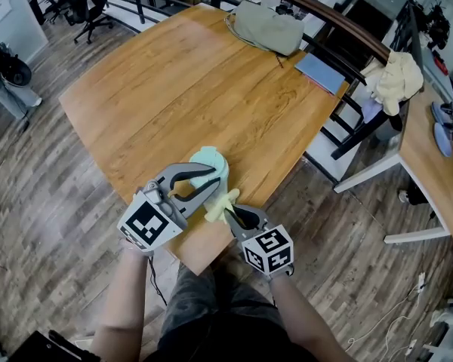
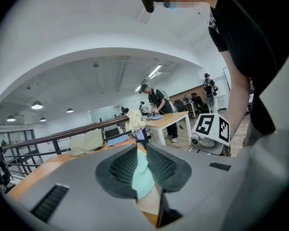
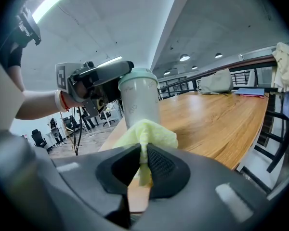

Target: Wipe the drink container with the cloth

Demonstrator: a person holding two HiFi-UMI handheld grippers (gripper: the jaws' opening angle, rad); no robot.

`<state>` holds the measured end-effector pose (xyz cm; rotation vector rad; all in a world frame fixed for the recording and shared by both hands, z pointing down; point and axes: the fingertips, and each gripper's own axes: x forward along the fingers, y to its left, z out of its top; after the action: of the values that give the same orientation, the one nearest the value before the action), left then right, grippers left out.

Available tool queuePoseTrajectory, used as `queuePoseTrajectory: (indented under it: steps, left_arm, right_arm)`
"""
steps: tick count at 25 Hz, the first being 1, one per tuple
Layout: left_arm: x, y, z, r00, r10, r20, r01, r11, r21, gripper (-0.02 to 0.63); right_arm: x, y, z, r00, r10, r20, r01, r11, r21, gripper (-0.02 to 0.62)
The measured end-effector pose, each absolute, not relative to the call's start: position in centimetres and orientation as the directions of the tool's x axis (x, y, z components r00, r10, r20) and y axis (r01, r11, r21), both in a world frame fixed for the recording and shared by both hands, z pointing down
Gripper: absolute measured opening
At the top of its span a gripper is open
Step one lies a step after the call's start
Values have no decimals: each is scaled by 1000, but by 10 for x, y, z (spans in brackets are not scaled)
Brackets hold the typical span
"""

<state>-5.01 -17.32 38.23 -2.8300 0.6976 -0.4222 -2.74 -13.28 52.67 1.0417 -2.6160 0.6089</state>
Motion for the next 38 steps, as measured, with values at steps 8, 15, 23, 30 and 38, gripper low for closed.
queuePoseTrajectory:
  steps: [8,15,23,30,38]
  left_arm:
    - [-51,-174,383,853,-475,215,-420,-871,-254,57]
    - [-48,-166,381,865,-454,213,-400,-881,-254,57]
    - [-49,-164,382,869,-446,214,-392,-884,-254,57]
    - [-51,-164,381,871,-446,206,-398,-886,-236,57]
    - [-47,-157,381,891,-399,216,-344,-905,-250,57]
  right_arm:
    - [-11,-145,481,-731,-642,229,-681,668,-301,43]
    - [-8,-171,449,-782,-596,183,-623,743,-244,44]
    - [-18,-184,465,-804,-531,270,-580,800,-153,44]
    - [-18,-179,503,-783,-526,332,-607,764,-221,44]
    - [-19,-159,542,-760,-484,434,-624,731,-276,43]
